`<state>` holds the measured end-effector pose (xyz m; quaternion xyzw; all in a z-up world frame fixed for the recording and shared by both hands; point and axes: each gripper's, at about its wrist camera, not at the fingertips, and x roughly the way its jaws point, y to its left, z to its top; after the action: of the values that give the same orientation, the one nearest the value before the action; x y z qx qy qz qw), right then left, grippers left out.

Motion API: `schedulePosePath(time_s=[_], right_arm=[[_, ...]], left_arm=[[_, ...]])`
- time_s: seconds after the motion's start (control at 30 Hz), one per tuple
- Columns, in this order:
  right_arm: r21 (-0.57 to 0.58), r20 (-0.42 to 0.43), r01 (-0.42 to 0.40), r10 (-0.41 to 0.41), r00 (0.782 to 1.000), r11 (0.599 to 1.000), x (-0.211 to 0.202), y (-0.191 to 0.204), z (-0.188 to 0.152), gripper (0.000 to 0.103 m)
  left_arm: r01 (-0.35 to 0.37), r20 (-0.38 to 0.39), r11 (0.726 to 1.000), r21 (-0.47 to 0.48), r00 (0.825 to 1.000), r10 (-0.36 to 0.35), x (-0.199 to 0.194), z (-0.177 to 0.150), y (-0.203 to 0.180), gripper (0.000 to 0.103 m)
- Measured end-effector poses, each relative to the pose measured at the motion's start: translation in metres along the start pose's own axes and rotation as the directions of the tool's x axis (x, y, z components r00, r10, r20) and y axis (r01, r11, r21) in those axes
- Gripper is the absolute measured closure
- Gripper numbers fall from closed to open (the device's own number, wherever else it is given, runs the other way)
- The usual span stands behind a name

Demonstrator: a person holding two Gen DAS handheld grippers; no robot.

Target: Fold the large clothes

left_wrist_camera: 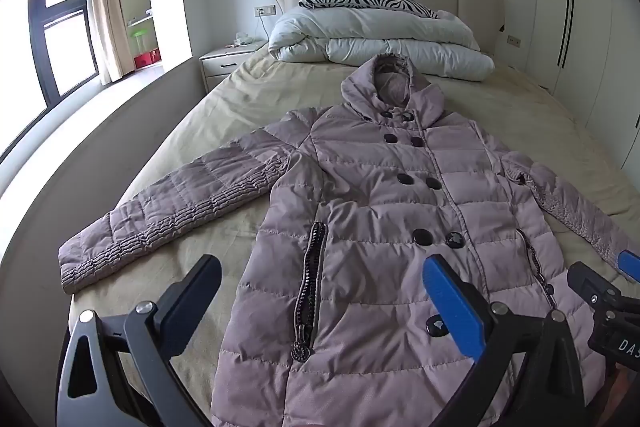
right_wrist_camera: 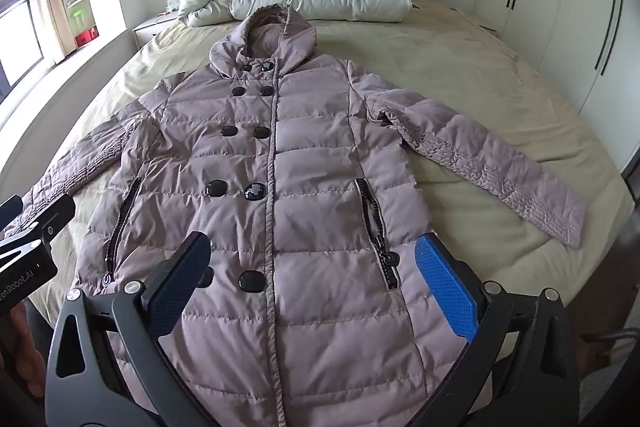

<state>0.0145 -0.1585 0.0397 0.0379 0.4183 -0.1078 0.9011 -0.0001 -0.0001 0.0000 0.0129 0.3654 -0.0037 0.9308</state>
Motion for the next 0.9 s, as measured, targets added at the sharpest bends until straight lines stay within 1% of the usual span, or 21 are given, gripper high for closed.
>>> schedulePosePath(time_s=[0.9], right_arm=[[0.001, -0.002, 0.002, -0.002, 1.000, 1.000, 0.0018, -0.0010, -0.0038, 0.000]], left_arm=[[0.001, -0.006, 1.000, -0.001, 1.000, -0.001, 0.0000, 0.0000, 0.0001, 0.000]])
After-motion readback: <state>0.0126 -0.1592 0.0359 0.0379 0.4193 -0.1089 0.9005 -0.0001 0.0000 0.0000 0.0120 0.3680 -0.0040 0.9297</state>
